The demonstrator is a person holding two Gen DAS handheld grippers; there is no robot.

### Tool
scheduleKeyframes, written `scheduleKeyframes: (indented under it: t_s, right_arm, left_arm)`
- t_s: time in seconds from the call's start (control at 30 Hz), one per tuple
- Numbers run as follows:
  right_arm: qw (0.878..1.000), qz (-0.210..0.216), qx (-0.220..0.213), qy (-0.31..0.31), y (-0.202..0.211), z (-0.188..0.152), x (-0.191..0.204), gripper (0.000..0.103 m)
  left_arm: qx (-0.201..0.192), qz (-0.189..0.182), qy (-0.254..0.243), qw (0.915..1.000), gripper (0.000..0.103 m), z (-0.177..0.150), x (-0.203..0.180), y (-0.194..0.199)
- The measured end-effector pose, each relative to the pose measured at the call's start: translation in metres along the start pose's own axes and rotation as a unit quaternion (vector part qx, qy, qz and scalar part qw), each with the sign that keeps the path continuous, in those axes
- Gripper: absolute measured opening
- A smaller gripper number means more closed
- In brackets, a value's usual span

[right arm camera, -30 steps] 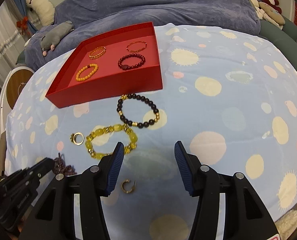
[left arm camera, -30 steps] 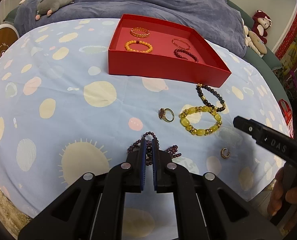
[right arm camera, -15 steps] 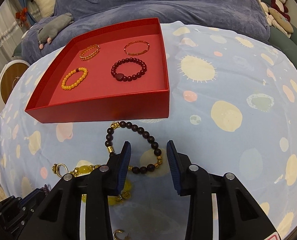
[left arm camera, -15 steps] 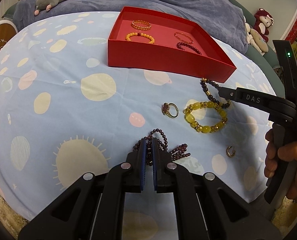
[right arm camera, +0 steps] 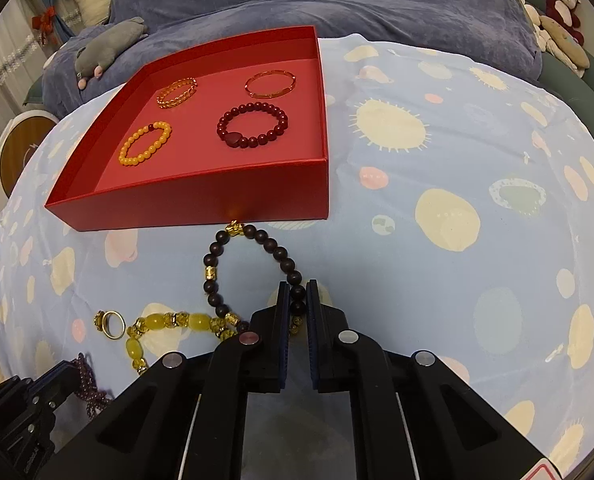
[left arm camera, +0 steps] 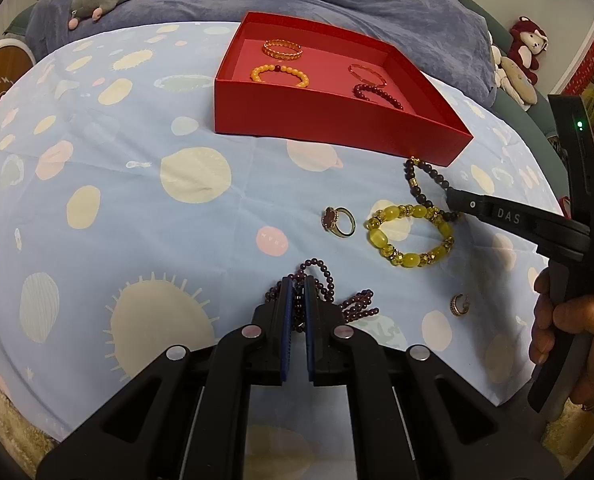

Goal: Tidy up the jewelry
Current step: 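Grasp the black-and-gold bead bracelet with the right tool while the left tool holds the purple bracelet, then carry both bracelets into the red box and open both tools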

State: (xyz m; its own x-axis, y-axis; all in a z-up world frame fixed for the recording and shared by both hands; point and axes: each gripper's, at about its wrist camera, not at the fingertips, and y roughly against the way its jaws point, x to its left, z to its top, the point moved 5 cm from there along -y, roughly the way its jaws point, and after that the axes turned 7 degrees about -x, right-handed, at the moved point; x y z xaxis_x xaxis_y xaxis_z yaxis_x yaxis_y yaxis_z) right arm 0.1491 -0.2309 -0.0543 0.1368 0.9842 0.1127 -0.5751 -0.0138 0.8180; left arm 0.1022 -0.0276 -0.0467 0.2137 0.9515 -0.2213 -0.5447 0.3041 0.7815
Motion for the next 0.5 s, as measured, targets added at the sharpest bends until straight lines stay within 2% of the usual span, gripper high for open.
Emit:
scheduleKeyframes:
  t_s: [0.27,0.5]
  right_arm:
    - [0.999,0.011,-0.021,-0.035,0.042,-0.006,-0.005,0.008]
    - [0.999,0.015,-0.037,-0.037,0.078,-0.014,-0.006,0.008]
  left_arm:
    - [-0.011,-0.012,-0.002,0.9999,0.006,0.007,-0.009,0.014]
    - [-0.021,-0.023,-0.010,0.9994,0.005,0.016,-0.021,0.030]
